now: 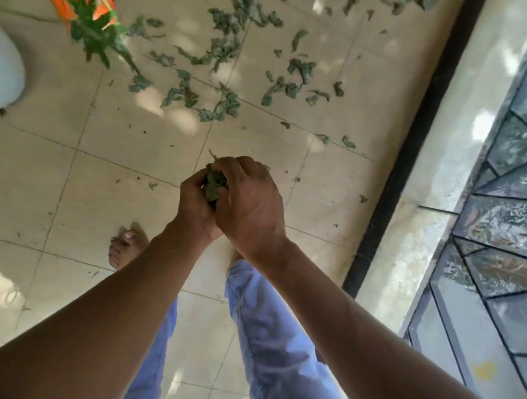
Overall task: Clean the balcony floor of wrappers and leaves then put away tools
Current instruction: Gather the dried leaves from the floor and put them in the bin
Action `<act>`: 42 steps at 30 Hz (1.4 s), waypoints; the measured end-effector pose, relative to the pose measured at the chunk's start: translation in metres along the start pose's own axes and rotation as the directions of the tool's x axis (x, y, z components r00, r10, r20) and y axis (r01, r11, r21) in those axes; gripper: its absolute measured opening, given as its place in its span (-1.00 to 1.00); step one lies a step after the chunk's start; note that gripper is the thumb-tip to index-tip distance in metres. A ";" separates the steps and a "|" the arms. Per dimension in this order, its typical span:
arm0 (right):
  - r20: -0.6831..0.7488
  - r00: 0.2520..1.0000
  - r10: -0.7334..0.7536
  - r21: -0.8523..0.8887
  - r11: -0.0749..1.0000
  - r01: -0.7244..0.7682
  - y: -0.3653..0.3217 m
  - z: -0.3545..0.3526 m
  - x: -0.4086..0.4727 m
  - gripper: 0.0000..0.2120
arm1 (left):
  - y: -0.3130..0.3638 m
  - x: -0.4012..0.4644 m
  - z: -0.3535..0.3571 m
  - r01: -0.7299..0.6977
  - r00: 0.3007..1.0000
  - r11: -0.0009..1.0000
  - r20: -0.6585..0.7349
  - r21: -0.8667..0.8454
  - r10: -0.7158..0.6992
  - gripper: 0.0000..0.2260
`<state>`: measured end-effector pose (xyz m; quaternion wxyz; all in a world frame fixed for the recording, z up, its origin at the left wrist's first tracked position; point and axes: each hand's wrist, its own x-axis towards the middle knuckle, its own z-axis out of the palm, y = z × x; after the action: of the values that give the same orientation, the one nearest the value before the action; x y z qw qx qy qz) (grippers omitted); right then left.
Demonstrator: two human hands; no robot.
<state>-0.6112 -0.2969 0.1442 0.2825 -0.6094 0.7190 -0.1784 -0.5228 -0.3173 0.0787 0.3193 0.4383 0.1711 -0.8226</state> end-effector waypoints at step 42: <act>0.097 0.690 0.718 -0.110 0.697 -0.709 0.232 0.178 0.114 -0.66 | 0.073 0.189 -0.013 0.232 0.954 0.970 -0.210 0.070 -0.213 -0.73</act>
<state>-0.6911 -0.3477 -0.1551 0.3570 -0.3015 0.8841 0.0091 -0.5430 -0.4346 -0.0854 0.1845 0.5115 0.2120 -0.8120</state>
